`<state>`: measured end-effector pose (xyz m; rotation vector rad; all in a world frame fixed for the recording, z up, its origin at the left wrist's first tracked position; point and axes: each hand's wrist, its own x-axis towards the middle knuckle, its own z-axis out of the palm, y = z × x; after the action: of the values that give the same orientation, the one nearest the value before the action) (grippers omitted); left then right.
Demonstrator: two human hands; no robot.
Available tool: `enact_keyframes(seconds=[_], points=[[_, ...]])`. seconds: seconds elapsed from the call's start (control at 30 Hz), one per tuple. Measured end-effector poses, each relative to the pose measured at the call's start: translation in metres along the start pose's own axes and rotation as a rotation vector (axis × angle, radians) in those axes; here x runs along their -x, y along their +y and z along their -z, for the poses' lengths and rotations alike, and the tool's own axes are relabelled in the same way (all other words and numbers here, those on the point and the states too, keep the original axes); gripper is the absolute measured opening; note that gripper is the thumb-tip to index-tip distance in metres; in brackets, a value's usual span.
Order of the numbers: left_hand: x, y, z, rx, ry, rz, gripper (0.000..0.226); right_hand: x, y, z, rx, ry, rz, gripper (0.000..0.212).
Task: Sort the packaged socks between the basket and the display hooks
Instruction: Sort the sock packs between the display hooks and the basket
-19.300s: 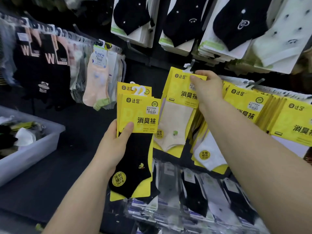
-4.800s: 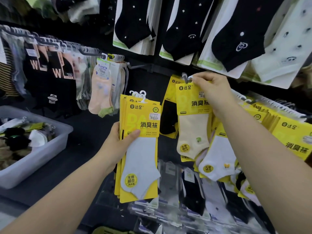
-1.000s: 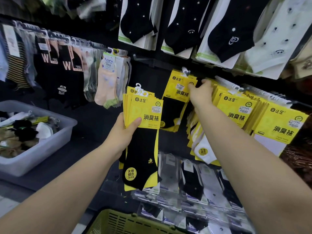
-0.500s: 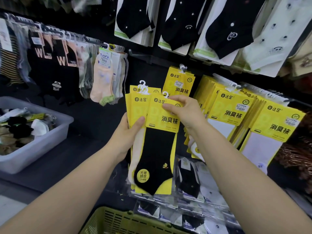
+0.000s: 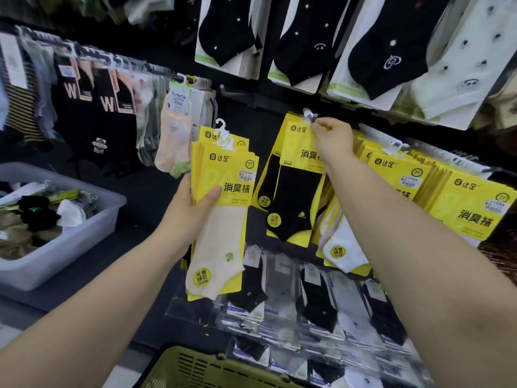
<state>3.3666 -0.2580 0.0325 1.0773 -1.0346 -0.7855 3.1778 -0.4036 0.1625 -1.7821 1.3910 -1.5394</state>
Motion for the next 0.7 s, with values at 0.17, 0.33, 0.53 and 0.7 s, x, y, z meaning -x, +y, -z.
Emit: enact_keyframes(seconds=[0.17, 0.33, 0.53, 0.7], points=[[0.002, 0.0, 0.002, 0.025, -0.04, 0.023, 0.046, -0.003, 0.005, -0.004, 0.09, 0.109, -0.101, 0.03], [0.001, 0.001, -0.012, 0.142, -0.048, 0.05, 0.045, 0.06, -0.005, -0.009, 0.015, -0.041, -0.003, 0.031], [0.007, 0.0, -0.035, 0.233, -0.102, 0.062, 0.049, 0.096, -0.001, -0.005, -0.123, -0.282, -0.077, 0.032], [0.004, -0.006, -0.039, 0.122, -0.087, 0.071, 0.011, 0.086, 0.012, 0.014, -0.382, -0.275, -0.156, 0.017]])
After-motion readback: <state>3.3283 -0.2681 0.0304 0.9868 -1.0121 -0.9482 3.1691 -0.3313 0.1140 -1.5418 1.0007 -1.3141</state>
